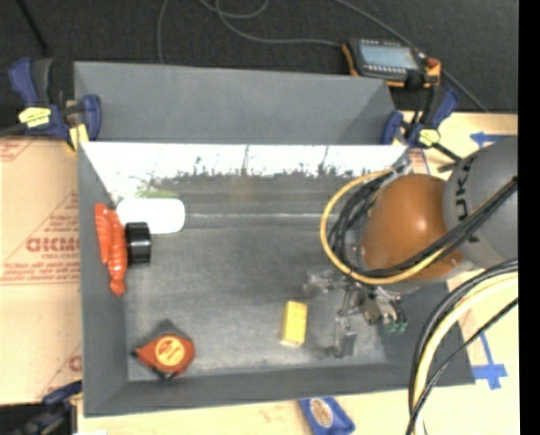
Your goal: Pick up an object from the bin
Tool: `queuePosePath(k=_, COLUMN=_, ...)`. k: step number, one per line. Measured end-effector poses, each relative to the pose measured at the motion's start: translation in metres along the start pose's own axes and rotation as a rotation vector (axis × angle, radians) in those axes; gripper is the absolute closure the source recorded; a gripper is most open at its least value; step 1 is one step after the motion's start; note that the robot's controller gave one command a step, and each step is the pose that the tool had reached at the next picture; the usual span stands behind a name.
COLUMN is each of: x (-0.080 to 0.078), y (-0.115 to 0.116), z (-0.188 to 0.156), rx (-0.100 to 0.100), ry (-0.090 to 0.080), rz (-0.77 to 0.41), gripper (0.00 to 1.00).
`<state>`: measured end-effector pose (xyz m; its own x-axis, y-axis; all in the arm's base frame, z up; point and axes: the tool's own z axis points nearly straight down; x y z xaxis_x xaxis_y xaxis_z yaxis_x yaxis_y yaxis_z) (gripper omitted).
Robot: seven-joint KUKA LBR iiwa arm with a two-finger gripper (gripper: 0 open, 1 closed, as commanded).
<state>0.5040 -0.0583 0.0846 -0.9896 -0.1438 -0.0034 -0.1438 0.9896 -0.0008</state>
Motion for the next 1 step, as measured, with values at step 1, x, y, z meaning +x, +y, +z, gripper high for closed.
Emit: queuePosePath(k=1, x=-0.0129, y=0.0204, z=0.0106, rx=0.003, ry=0.0, rz=0.027, gripper=0.0)
